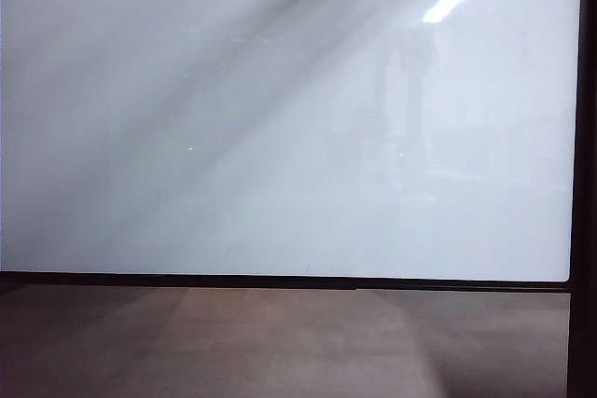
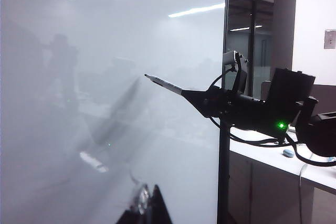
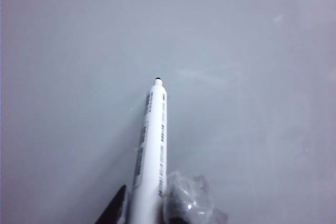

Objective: Reach to the right to find the marker pen, pick it up, and write the number 9 on the whiteboard.

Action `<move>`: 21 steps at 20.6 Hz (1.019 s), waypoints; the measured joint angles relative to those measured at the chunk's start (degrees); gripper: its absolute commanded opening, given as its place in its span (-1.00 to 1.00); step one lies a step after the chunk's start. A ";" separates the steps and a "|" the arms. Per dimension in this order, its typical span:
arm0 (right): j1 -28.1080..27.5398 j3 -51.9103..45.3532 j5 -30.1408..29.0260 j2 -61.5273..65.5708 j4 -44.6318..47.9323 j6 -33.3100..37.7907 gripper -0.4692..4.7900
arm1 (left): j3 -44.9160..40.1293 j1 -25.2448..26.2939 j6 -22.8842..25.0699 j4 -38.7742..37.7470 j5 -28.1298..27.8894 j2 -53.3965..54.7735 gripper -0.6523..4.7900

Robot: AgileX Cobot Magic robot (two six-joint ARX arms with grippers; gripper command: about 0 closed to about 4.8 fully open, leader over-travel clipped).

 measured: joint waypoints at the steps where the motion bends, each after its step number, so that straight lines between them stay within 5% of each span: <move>1: -0.07 0.00 0.04 0.11 0.33 -0.02 -0.83 | 0.00 0.00 0.00 0.04 0.00 0.00 -0.78; 21: -0.11 3.32 -0.22 3.56 1.11 -0.02 -0.83 | 0.00 0.00 0.00 0.07 -0.02 0.00 -0.78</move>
